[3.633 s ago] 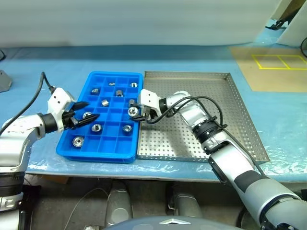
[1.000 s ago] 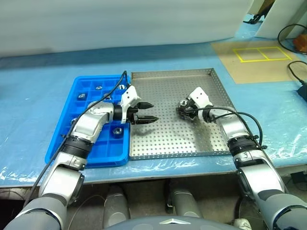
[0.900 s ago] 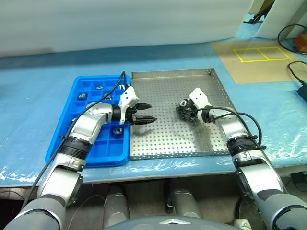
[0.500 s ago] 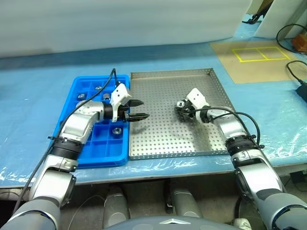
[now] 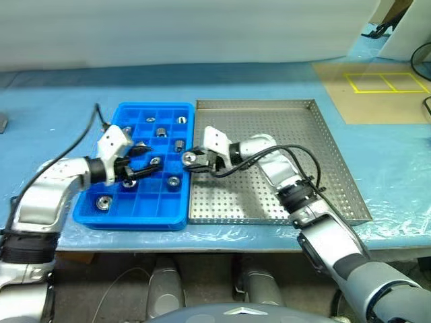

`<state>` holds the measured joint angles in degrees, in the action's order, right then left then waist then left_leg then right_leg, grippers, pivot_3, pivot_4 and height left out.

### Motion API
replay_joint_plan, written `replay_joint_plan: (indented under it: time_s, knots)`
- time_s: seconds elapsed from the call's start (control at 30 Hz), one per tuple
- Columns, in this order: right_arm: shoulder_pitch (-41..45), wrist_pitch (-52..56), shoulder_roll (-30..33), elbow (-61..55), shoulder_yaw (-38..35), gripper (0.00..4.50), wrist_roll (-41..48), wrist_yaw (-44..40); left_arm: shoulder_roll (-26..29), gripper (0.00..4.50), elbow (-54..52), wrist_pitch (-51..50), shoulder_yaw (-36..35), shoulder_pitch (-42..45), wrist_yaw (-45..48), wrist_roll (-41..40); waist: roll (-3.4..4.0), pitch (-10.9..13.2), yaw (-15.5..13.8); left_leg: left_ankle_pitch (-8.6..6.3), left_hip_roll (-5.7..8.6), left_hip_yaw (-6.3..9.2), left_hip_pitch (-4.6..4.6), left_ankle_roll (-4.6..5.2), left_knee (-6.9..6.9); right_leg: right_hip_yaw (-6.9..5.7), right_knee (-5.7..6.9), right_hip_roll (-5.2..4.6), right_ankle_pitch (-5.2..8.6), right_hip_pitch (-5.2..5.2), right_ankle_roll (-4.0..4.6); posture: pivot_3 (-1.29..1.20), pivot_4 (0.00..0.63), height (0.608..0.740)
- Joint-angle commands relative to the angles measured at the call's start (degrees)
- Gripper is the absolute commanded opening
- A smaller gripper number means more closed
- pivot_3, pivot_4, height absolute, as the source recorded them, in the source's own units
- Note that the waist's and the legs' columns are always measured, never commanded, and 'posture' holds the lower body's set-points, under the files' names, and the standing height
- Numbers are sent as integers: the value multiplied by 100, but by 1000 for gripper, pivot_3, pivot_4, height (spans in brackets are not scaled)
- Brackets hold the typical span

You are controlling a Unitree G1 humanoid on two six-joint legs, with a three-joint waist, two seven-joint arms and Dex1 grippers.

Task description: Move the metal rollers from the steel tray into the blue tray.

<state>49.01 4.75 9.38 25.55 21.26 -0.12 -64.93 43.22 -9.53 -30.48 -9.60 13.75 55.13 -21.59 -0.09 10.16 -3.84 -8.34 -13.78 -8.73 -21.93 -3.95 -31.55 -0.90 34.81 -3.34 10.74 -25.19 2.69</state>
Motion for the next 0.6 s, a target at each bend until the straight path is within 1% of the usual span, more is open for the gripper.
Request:
replay_joint_plan:
  time_s: [0.03,0.13,0.23,0.3,0.4,0.43,0.6]
  knots:
    - [206,-289,-169,96,89,1668,143,-289,99,3439,-764,-297,-511,-492,-261,-296,0,0,-82,0,0,0,-1,0,4,-1,-4,0,1,0,0,243,150,740]
    - [269,-340,-364,229,160,1668,181,-487,76,3439,-1280,-537,-898,-1081,-506,-455,-2,1,-220,2,-2,5,-6,-3,17,-13,-7,-1,5,-2,5,308,150,740]
    - [240,-329,-562,425,252,1668,192,-671,48,3439,-1634,-711,-1163,-1465,-704,-594,-1,1,-328,2,-2,12,-7,-5,26,-20,-7,-2,8,-3,7,346,150,740]
    - [200,163,-822,645,197,1668,416,-869,46,3439,-1828,-780,-1292,-1695,-790,-665,-1,1,-364,2,-3,15,-5,-5,31,-21,-6,-1,9,-4,7,358,150,740]
    - [205,333,-1155,1104,201,1668,362,-758,89,3439,-1941,-871,-1398,-1846,-895,-737,1,2,-407,2,-2,18,-2,-5,36,-22,-4,-1,12,-3,4,392,150,740]
    - [197,267,-1221,1171,242,1668,292,-707,100,3439,-1960,-885,-1413,-1867,-919,-761,2,3,-431,2,-2,20,-2,-5,38,-22,-4,-1,25,-3,-19,395,150,740]
    - [244,70,-1385,1285,249,1668,134,-450,49,3439,-2094,-945,-1348,-1885,-1095,-855,2,3,-538,2,-2,22,-4,-6,40,-23,-5,-1,26,-4,-19,395,150,740]
